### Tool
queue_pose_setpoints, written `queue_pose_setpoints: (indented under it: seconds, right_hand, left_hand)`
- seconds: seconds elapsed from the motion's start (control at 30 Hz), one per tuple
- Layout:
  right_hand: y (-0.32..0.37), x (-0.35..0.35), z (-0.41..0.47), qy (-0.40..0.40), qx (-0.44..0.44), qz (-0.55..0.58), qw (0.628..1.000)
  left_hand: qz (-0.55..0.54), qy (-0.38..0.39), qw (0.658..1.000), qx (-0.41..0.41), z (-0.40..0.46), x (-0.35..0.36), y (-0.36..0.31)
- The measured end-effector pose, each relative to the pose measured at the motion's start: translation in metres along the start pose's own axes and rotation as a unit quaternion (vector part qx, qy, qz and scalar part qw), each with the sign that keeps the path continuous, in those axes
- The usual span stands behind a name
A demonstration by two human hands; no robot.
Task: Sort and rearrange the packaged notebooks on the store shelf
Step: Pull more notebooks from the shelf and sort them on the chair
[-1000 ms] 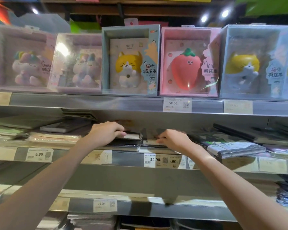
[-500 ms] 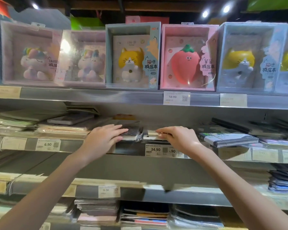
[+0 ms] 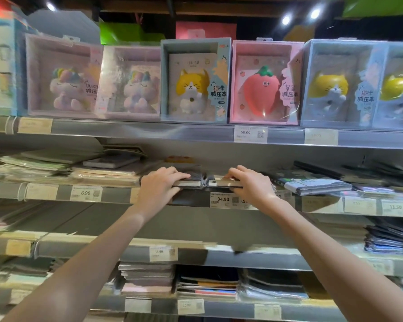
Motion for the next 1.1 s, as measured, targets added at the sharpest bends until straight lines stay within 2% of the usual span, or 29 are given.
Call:
queue_pose_setpoints:
  seconds: [0.13,0.33,0.53,0.87,0.97,1.1]
  right_hand:
    - [0.008,-0.015,-0.002,-0.007,0.015,-0.002,1.0]
    - [0.028,-0.059,-0.006,-0.058,0.0,-0.03,0.998]
    - [0.062,-0.115,-0.022,-0.069,-0.026,-0.049,0.996]
    - [0.112,-0.168,-0.058,-0.093,-0.039,-0.046,0.994]
    - [0.115,-0.161,-0.071,-0.057,-0.01,-0.028,0.998]
    - [0.127,-0.133,-0.097,0.024,-0.034,-0.033,0.999]
  left_hand:
    - [0.006,0.049,0.999,-0.003,0.006,-0.014,-0.004]
    - [0.02,-0.022,0.997,0.07,0.0,-0.058,-0.008]
    - [0.019,-0.078,0.99,0.112,-0.003,-0.122,-0.014]
    - [0.014,-0.078,0.989,0.125,-0.027,-0.2,-0.02]
    - [0.017,-0.047,0.99,0.135,-0.045,-0.201,-0.026]
    - [0.024,0.059,0.998,0.03,-0.084,-0.174,-0.025]
Point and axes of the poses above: each hand's wrist, its own z-axis towards the middle knuckle, its own x-axis out of the palm, y = z × x, the point moved 3 cm from there along z, towards the middle knuckle, and after that the axes turned 12 degrees about -x, right-handed, at the moved point
